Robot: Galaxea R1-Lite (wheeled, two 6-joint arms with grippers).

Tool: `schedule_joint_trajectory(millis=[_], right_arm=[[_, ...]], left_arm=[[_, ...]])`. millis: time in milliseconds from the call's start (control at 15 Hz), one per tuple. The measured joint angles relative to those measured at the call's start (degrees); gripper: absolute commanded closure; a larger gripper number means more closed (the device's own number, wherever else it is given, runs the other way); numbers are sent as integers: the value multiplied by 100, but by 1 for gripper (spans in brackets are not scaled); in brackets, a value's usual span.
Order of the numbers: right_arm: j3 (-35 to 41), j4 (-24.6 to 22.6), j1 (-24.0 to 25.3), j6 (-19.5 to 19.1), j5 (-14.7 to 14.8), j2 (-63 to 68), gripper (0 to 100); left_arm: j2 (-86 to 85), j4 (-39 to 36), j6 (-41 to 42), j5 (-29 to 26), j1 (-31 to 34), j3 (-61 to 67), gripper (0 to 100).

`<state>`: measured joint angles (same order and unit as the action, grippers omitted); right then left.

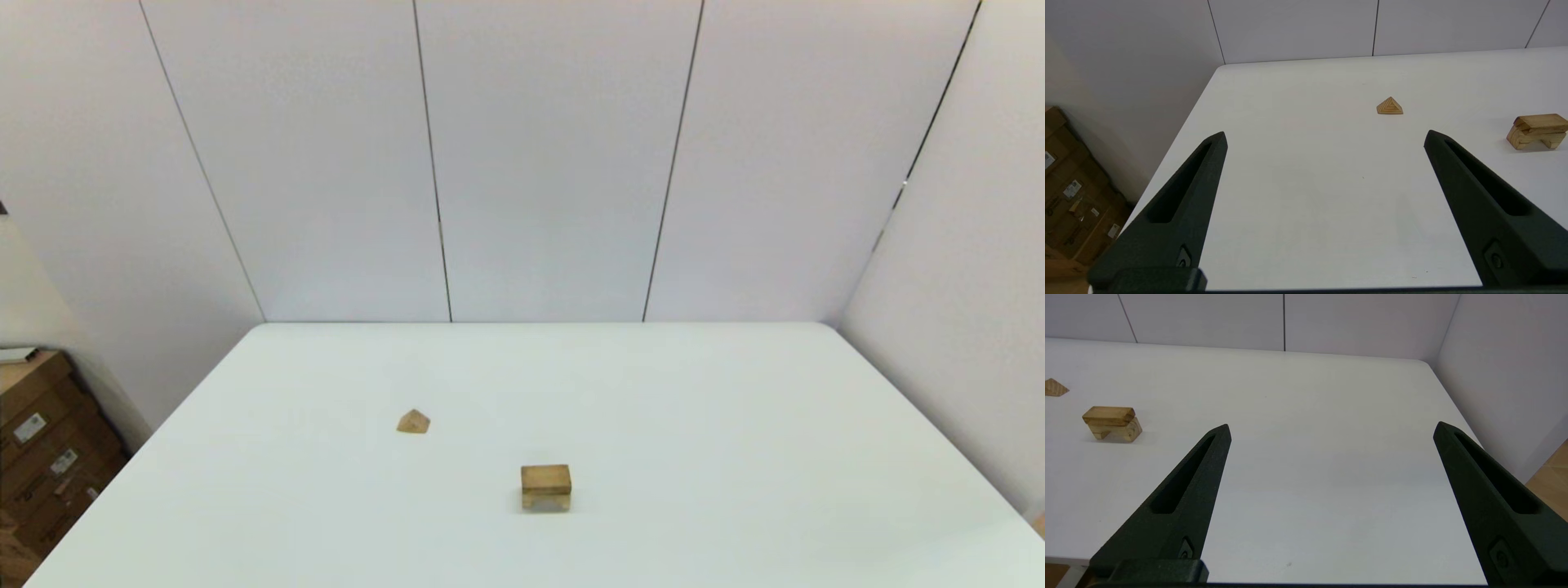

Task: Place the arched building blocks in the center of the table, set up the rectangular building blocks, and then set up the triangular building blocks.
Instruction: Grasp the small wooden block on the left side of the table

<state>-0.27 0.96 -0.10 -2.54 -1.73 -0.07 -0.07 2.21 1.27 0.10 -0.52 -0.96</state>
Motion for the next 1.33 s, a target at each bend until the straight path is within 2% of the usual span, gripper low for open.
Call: schedule_joint_trajectory(millis=[400,667,800,1333], right_arm=[[0,-4,0,1,2,0,0],[0,-2,0,1,0,0,0],[0,-4,0,1,2,0,0],[0,-2,0,0,0,0,0]], left_arm=[[0,360,38,-40,0,-134,0],[62,1292,21,-340,0,-761,0],[310,1515,11,-574,-5,-1096,0],[3245,1471,5,-674,-57,-2649,0]])
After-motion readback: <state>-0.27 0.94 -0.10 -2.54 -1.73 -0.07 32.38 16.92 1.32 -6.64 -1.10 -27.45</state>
